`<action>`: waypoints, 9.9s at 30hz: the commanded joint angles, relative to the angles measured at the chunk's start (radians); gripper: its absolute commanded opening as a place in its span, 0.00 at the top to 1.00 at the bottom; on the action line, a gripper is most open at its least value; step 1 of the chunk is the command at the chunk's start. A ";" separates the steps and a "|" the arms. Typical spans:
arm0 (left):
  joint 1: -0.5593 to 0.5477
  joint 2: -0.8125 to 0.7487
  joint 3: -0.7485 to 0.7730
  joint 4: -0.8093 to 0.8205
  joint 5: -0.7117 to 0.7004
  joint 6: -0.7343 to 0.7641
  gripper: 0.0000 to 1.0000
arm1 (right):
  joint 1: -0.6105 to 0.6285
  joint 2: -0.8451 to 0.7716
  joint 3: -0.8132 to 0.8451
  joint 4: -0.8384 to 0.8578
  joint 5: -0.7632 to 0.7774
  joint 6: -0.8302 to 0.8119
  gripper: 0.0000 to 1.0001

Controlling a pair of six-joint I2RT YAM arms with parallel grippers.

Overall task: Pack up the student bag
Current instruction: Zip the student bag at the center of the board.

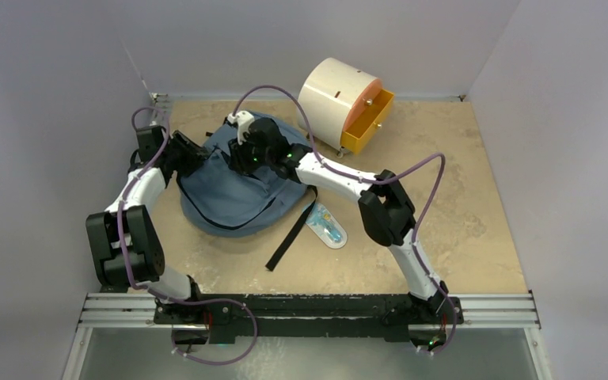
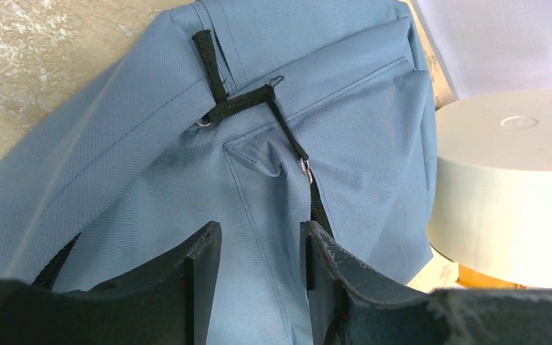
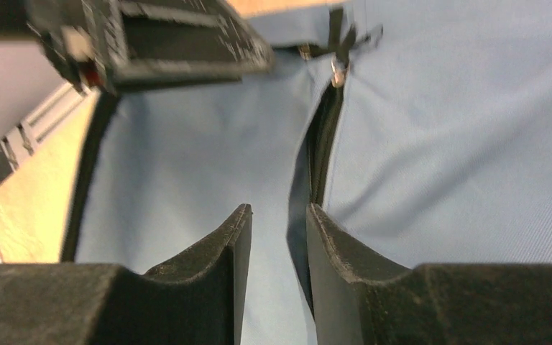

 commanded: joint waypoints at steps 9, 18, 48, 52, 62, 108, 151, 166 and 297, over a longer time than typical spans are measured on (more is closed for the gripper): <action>0.011 -0.050 -0.022 0.015 0.024 -0.013 0.58 | -0.003 0.181 0.388 0.009 0.069 0.072 0.53; 0.024 -0.029 -0.028 0.018 0.043 -0.040 0.58 | -0.039 0.247 0.450 0.055 0.067 0.070 0.57; 0.032 0.280 0.199 0.225 0.174 -0.160 0.55 | -0.042 0.175 0.198 0.104 0.031 0.039 0.80; 0.011 0.310 0.214 0.231 0.174 -0.151 0.55 | -0.042 0.174 0.198 0.106 0.028 0.041 0.80; -0.016 0.405 0.292 0.227 0.173 -0.132 0.55 | -0.043 0.164 0.186 0.107 0.029 0.042 0.80; -0.107 0.201 0.247 0.289 0.142 0.118 1.00 | -0.043 0.059 0.084 0.225 0.047 0.072 0.62; -0.109 0.155 0.260 0.266 0.181 0.125 1.00 | -0.104 0.288 0.240 0.561 -0.049 0.427 0.56; -0.110 0.159 0.259 0.272 0.207 0.116 1.00 | -0.107 0.324 0.289 0.629 -0.038 0.447 0.58; 0.051 0.434 0.349 0.047 0.108 -0.181 1.00 | -0.115 -0.426 -0.764 0.481 -0.102 0.116 1.00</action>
